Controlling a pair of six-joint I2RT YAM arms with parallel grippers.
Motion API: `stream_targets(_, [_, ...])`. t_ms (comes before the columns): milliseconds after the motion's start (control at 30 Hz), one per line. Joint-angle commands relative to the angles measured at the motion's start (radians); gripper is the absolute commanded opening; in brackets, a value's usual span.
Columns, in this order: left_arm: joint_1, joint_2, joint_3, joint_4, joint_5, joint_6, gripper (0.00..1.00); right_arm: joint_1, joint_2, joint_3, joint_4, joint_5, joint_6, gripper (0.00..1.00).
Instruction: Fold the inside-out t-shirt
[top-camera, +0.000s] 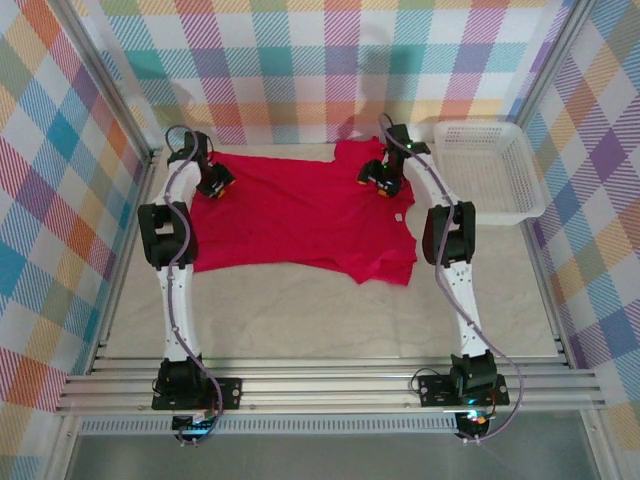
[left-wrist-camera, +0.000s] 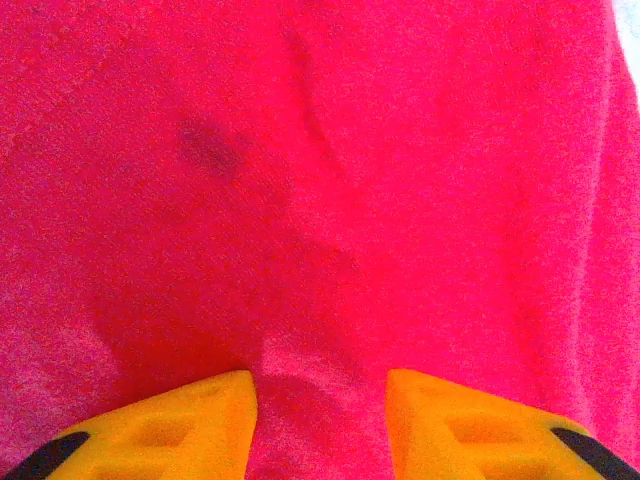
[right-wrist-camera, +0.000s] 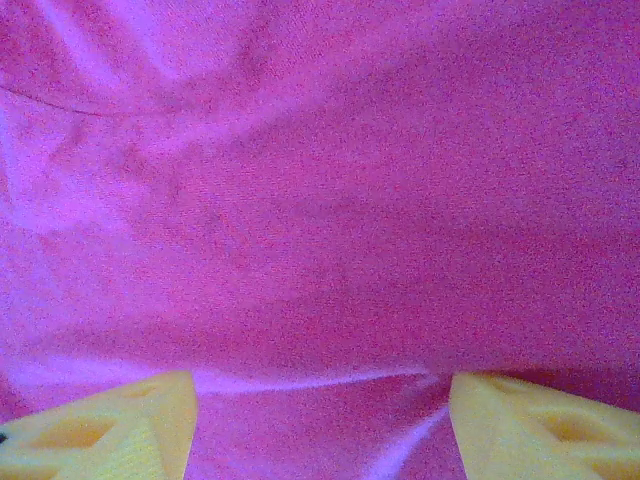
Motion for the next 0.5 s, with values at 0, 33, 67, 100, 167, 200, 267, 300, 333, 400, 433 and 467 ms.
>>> stream_targets(0, [0.009,-0.157,-0.107,-0.067,-0.035,0.03,0.44,0.011,-0.132,0.006,-0.16,-0.015,-0.062,0.68])
stream_targets(33, [0.008,-0.227,-0.165,-0.044,-0.05,0.03,0.48,0.022,-0.208,-0.066,-0.157,0.002,-0.07,0.68])
stream_targets(67, [0.005,-0.288,-0.218,-0.024,-0.062,0.031,0.5,0.031,-0.281,-0.135,-0.144,0.015,-0.071,0.68])
stream_targets(100, [0.002,-0.358,-0.279,-0.002,-0.077,0.034,0.51,0.037,-0.37,-0.259,-0.117,0.027,-0.063,0.68])
stream_targets(167, [-0.003,-0.481,-0.389,0.032,-0.094,0.034,0.51,0.04,-0.544,-0.499,-0.035,0.051,-0.028,0.66])
stream_targets(200, [-0.006,-0.539,-0.448,0.045,-0.095,0.032,0.51,0.039,-0.635,-0.639,0.019,0.067,-0.01,0.65])
stream_targets(267, [-0.015,-0.634,-0.56,0.073,-0.072,0.023,0.51,0.038,-0.776,-0.854,0.086,0.109,0.01,0.62])
stream_targets(300, [-0.021,-0.681,-0.619,0.092,-0.05,0.019,0.51,0.035,-0.835,-0.944,0.114,0.119,0.016,0.6])
stream_targets(333, [-0.026,-0.719,-0.671,0.107,-0.034,0.013,0.5,0.028,-0.882,-1.036,0.137,0.119,0.02,0.58])
stream_targets(400, [-0.034,-0.789,-0.779,0.146,0.001,-0.001,0.5,0.012,-0.949,-1.163,0.166,0.12,0.024,0.51])
stream_targets(433, [-0.036,-0.82,-0.831,0.169,0.019,-0.012,0.51,0.003,-0.972,-1.214,0.17,0.12,0.024,0.49])
stream_targets(467, [-0.036,-0.843,-0.872,0.187,0.037,-0.019,0.5,-0.005,-0.988,-1.252,0.176,0.117,0.019,0.47])
